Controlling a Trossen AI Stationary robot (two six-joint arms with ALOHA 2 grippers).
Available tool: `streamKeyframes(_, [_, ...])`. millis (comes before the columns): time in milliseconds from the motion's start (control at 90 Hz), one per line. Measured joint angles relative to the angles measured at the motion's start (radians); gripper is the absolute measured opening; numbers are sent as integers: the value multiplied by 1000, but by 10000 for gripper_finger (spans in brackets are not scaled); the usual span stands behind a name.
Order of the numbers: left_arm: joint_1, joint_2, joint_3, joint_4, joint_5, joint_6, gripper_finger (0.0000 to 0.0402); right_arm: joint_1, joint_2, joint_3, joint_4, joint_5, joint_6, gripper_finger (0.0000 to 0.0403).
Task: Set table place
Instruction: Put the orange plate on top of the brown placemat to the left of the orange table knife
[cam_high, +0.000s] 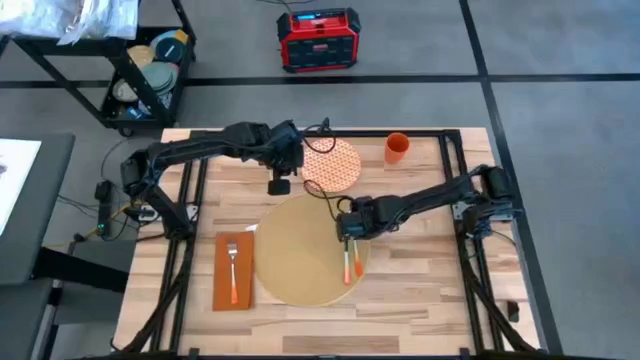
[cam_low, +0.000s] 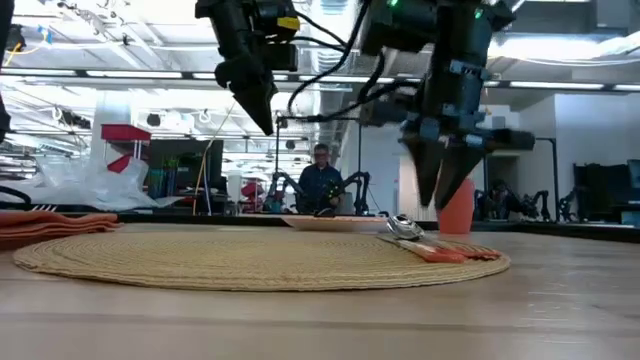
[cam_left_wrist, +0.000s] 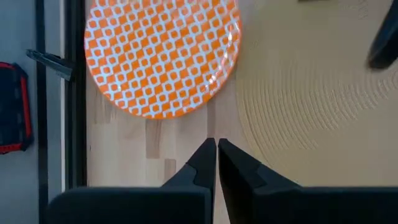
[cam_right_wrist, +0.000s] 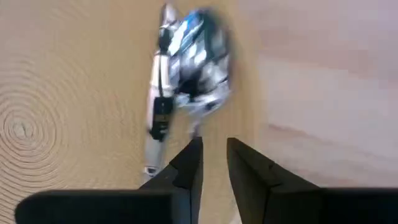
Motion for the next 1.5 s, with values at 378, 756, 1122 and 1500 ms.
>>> streamKeyframes(378, [9,-45,-258,251,273,-205,0,-391,-269,0,-217,181,-538,61])
streamKeyframes(756, [289,-183,-478,798,269,-850,0,-663,-339,0,165,-97,-885,61])
streamKeyframes(1122, [432,-182,-546,988,398,-980,0,-672,-114,0,277,-270,-917,112])
streamKeyframes(1500, [410,-33,-546,1049,493,-1038,62,-706,25,0,273,-295,-944,189])
